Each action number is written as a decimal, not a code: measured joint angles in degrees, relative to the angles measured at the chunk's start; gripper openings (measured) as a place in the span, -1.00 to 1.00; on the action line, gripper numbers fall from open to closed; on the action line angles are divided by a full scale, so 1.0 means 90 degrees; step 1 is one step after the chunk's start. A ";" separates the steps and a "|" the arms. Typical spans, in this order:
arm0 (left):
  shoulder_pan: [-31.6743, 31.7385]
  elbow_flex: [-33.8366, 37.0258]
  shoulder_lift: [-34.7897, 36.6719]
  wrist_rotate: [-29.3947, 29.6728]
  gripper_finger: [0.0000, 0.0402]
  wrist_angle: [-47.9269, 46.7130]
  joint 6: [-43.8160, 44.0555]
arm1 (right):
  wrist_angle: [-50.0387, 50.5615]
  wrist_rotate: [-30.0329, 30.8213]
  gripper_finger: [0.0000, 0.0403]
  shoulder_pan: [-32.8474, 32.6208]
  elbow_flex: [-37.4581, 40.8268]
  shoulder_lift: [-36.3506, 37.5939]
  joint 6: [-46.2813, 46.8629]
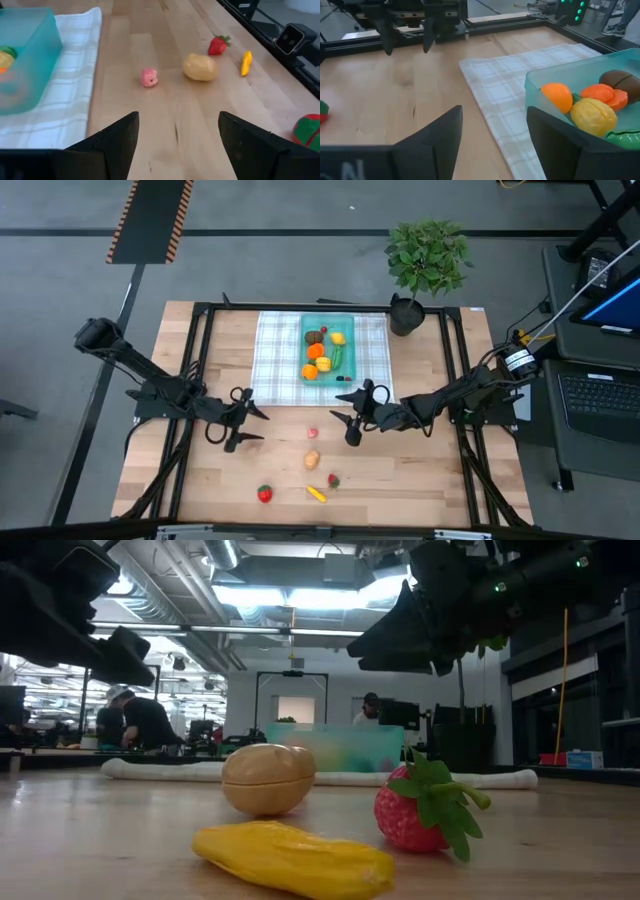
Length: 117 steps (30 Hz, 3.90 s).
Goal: Pick and placing Produce into tupperware
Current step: Put the left red strawberry into the green bin
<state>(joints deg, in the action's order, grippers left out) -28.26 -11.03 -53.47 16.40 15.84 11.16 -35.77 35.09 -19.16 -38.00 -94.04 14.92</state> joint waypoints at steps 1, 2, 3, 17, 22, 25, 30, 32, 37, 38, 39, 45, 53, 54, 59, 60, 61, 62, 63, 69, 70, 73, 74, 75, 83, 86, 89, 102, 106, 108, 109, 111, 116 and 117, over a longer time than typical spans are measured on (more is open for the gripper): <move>-0.0026 0.0000 0.0000 0.0000 0.32 0.0003 0.0038 | -0.0002 -0.0062 0.10 0.0000 0.0000 0.0000 -0.0001; -0.0061 0.0000 0.0000 0.0000 0.32 0.0028 0.0038 | -0.0002 -0.0108 0.10 0.0000 0.0000 0.0000 -0.0002; -0.0106 0.0000 0.0000 -0.0002 0.32 0.0062 0.0038 | 0.0000 -0.0181 0.10 0.0000 0.0000 0.0000 -0.0002; -0.1752 -0.1019 -0.0133 0.0804 0.32 -0.1232 0.0145 | -0.0010 -0.0263 0.10 -0.0237 0.0000 0.0000 0.0166; -0.2382 -0.1857 -0.0754 0.1265 0.32 -0.2272 0.0589 | -0.0007 -0.0258 0.10 -0.0440 0.0000 0.0000 0.0330; -0.2550 -0.2508 -0.1424 0.1250 0.32 -0.2786 0.0704 | -0.0040 -0.0262 0.10 -0.0547 0.0000 0.0000 0.0335; -0.2573 -0.3732 -0.2712 0.1217 0.32 -0.3890 0.0422 | -0.0067 -0.0257 0.10 -0.0614 0.0000 0.0000 0.0452; -0.2534 -0.4140 -0.3163 0.1212 0.32 -0.4311 0.0135 | -0.0063 -0.0255 0.10 -0.0614 0.0000 0.0000 0.0486; -0.2376 -0.4816 -0.3937 0.0969 0.32 -0.4500 -0.0119 | -0.0066 -0.0255 0.10 -0.0614 0.0000 0.0000 0.0483; -0.2345 -0.4913 -0.4037 0.0875 0.32 -0.4500 -0.0119 | -0.0069 -0.0255 0.10 -0.0614 0.0000 0.0000 0.0483; -0.2323 -0.4995 -0.4123 0.0767 0.32 -0.4526 -0.0119 | -0.0080 -0.0255 0.10 -0.0614 0.0000 0.0000 0.0483; -0.2284 -0.5231 -0.4328 0.0648 0.32 -0.4494 -0.0127 | -0.0085 -0.0255 0.10 -0.0614 0.0000 0.0000 0.0481; -0.2267 -0.5231 -0.4306 0.0639 0.32 -0.4490 -0.0136 | -0.0090 -0.0253 0.10 -0.0614 0.0000 0.0000 0.0481; -0.2250 -0.5231 -0.4306 0.0639 0.32 -0.4488 -0.0136 | -0.0092 -0.0253 0.10 -0.0614 0.0000 0.0000 0.0482; -0.2221 -0.5231 -0.4310 0.0631 0.32 -0.4529 -0.0692 | -0.0090 -0.0253 0.10 -0.0612 0.0000 0.0000 0.0476; -0.2237 -0.5231 -0.4325 0.0571 0.32 -0.4524 -0.0986 | -0.0088 -0.0253 0.10 -0.0612 0.0000 0.0000 0.0478; -0.2251 -0.5231 -0.4343 0.0502 0.32 -0.4524 -0.1261 | -0.0090 -0.0253 0.10 -0.0610 0.0000 0.0000 0.0479; -0.2255 -0.5230 -0.4353 0.0442 0.32 -0.4537 -0.1497 | -0.0090 -0.0253 0.10 -0.0610 0.0000 0.0000 0.0478; -0.2256 -0.5229 -0.4354 0.0367 0.32 -0.4540 -0.1651 | -0.0088 -0.0253 0.10 -0.0611 0.0000 0.0000 0.0478; -0.2245 -0.5229 -0.4352 0.0026 0.32 -0.4553 -0.1829 | -0.0089 -0.0253 0.10 -0.0611 0.0000 0.0000 0.0478; -0.2247 -0.5229 -0.4372 -0.0069 0.32 -0.4562 -0.1880 | -0.0087 -0.0253 0.10 -0.0611 0.0000 0.0000 0.0478; -0.2264 -0.5230 -0.4521 -0.0117 0.32 -0.4592 -0.2232 | -0.0087 -0.0252 0.10 -0.0610 0.0000 0.0000 0.0478; -0.2279 -0.5229 -0.4591 -0.0121 0.32 -0.4586 -0.2358 | -0.0087 -0.0252 0.10 -0.0611 0.0000 0.0000 0.0478; -0.2277 -0.5230 -0.4670 -0.0121 0.32 -0.4591 -0.2495 | -0.0089 -0.0253 0.10 -0.0611 0.0000 0.0000 0.0478; -0.2277 -0.5229 -0.5079 -0.0066 0.32 -0.4703 -0.3275 | -0.0087 -0.0253 0.10 -0.0612 0.0000 0.0000 0.0481; -0.2277 -0.5229 -0.5122 -0.0058 0.31 -0.4703 -0.3388 | -0.0087 -0.0253 0.10 -0.0612 0.0000 0.0000 0.0481; -0.2237 -0.5229 -0.5149 -0.0124 0.30 -0.4705 -0.3474 | -0.0087 -0.0253 0.10 -0.0612 0.0000 0.0000 0.0474; -0.1995 -0.5229 -0.5288 -0.0795 0.27 -0.4456 -0.4007 | -0.0087 -0.0253 0.10 -0.0612 0.0000 0.0000 0.0481; -0.1983 -0.5229 -0.5490 -0.0853 0.27 -0.4351 -0.4300 | -0.0077 -0.0253 0.10 -0.0612 0.0000 0.0000 0.0481; -0.1965 -0.5242 -0.5552 -0.0881 0.27 -0.4324 -0.4309 | -0.0067 -0.0253 0.10 -0.0612 0.0000 0.0000 0.0481; -0.1945 -0.5251 -0.5564 -0.0891 0.27 -0.4325 -0.4315 | -0.0058 -0.0253 0.10 -0.0612 0.0000 0.0000 0.0478; -0.1935 -0.5248 -0.5568 -0.0924 0.27 -0.4310 -0.4322 | -0.0056 -0.0253 0.10 -0.0612 0.0000 0.0000 0.0474; -0.1905 -0.5275 -0.5579 -0.0991 0.27 -0.4284 -0.4587 | -0.0038 -0.0255 0.10 -0.0612 0.0000 0.0002 0.0449; -0.1905 -0.5300 -0.5587 -0.1001 0.27 -0.4291 -0.4707 | -0.0019 -0.0255 0.10 -0.0612 0.0000 0.0002 0.0444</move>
<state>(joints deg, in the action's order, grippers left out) -45.41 -58.73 -103.76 7.39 -22.79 -31.20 -35.94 32.80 -24.67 -38.00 -94.02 18.91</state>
